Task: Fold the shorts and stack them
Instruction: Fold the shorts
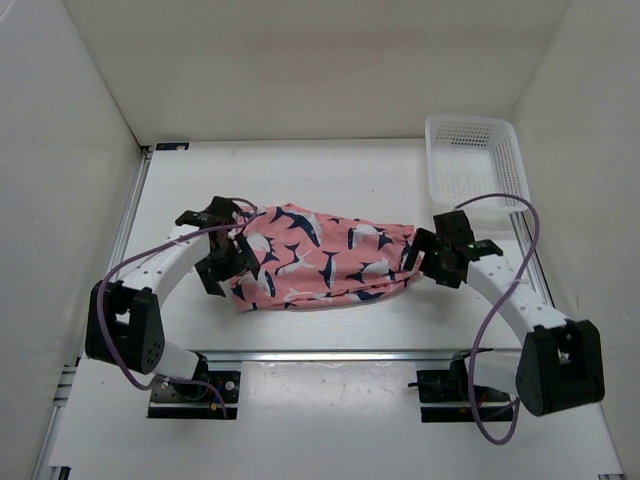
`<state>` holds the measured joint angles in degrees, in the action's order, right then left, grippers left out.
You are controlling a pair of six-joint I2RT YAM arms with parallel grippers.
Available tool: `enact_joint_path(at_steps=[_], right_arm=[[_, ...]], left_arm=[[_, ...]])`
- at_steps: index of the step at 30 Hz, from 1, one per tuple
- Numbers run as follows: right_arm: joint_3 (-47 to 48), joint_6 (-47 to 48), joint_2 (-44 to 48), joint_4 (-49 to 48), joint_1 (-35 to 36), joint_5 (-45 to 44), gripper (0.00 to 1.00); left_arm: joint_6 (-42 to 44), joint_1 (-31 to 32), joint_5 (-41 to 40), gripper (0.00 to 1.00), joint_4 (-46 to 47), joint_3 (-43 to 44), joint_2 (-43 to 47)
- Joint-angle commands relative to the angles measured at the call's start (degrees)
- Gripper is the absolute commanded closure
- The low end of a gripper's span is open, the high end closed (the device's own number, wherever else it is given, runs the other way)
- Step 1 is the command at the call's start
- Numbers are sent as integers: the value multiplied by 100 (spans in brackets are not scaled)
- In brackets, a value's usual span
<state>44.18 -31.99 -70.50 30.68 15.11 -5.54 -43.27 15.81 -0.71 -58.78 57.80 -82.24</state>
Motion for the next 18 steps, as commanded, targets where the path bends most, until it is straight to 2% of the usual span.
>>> enact_joint_path(at_steps=[1,4,10,15,18], right_arm=[[-32,97,668,167,-104,-158,6],[-33,43,854,-17,-587,517,12],[160,158,-471,-676,-1036,1757,12],[-471,-684,-474,-1352,-1107,2048,11],[-770,-896,-587,-2002,-1107,1917,16]], left_arm=[[99,-17,-253,2,25,310,7],[99,-87,-324,3,25,661,-178],[222,-342,-439,8,25,1014,-548],[284,-552,-298,8,78,1014,-477],[336,-606,-228,8,130,1014,-538]])
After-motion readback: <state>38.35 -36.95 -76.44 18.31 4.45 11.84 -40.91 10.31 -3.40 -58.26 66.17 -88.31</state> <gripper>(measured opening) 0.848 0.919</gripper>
